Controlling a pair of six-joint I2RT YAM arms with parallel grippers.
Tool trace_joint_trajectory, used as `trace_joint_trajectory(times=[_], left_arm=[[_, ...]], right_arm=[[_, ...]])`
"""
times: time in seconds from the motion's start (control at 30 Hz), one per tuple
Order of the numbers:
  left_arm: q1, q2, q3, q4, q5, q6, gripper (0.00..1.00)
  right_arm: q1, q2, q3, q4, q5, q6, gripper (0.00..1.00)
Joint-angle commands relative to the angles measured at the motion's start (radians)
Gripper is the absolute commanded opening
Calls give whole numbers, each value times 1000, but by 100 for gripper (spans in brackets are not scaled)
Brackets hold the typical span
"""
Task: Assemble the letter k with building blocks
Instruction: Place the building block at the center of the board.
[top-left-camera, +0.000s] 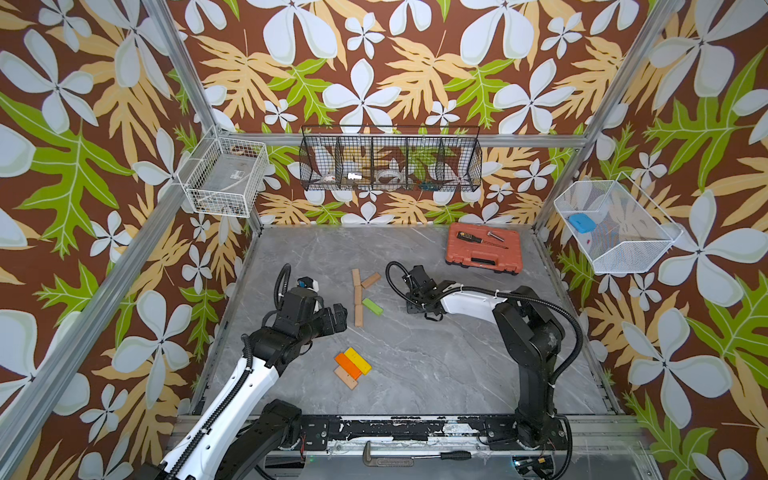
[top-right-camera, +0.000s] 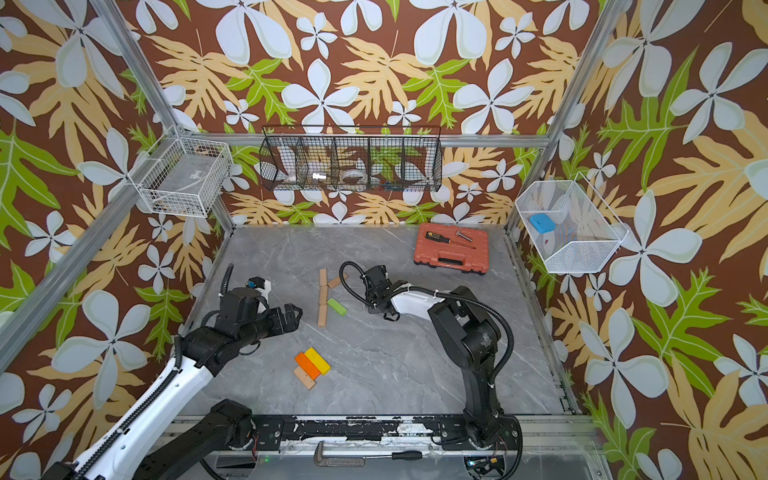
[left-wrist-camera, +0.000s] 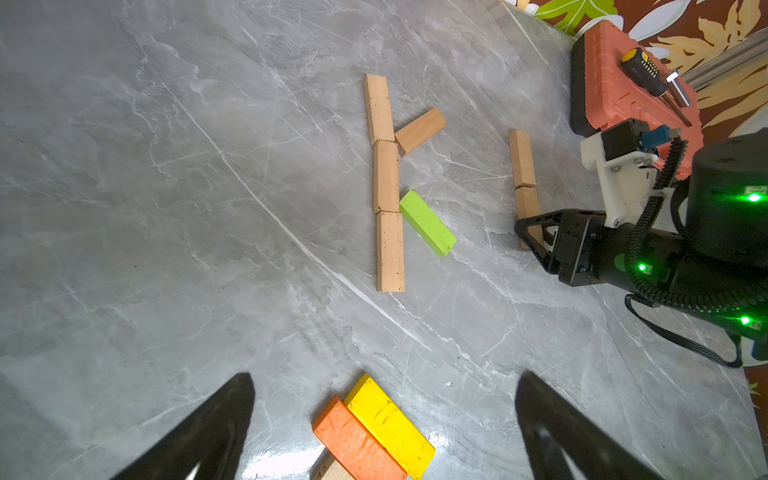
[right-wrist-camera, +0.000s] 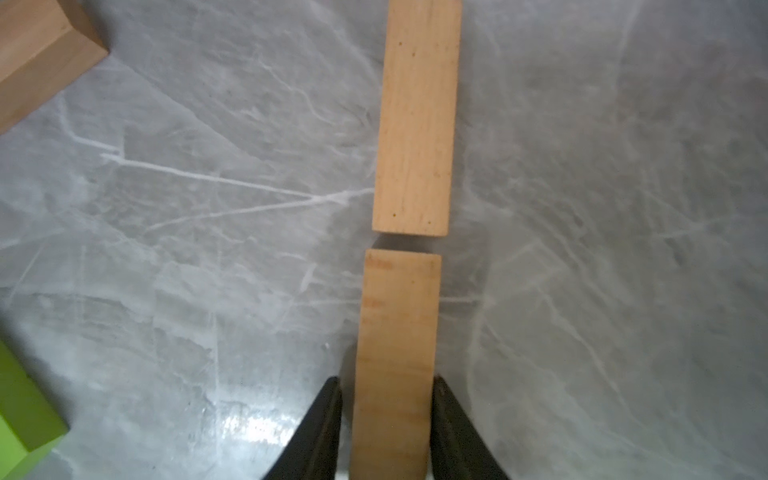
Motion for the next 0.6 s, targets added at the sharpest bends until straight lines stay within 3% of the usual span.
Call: trace_joint_trajectory(times=[0.0, 0.57], left_arm=[[1, -3, -2, 22, -2, 1, 100], [1, -6, -10, 24, 3, -4, 100]], right_arm=[[0, -9, 11, -22, 7, -7, 39], [0, -41, 35, -70, 34, 0, 42]])
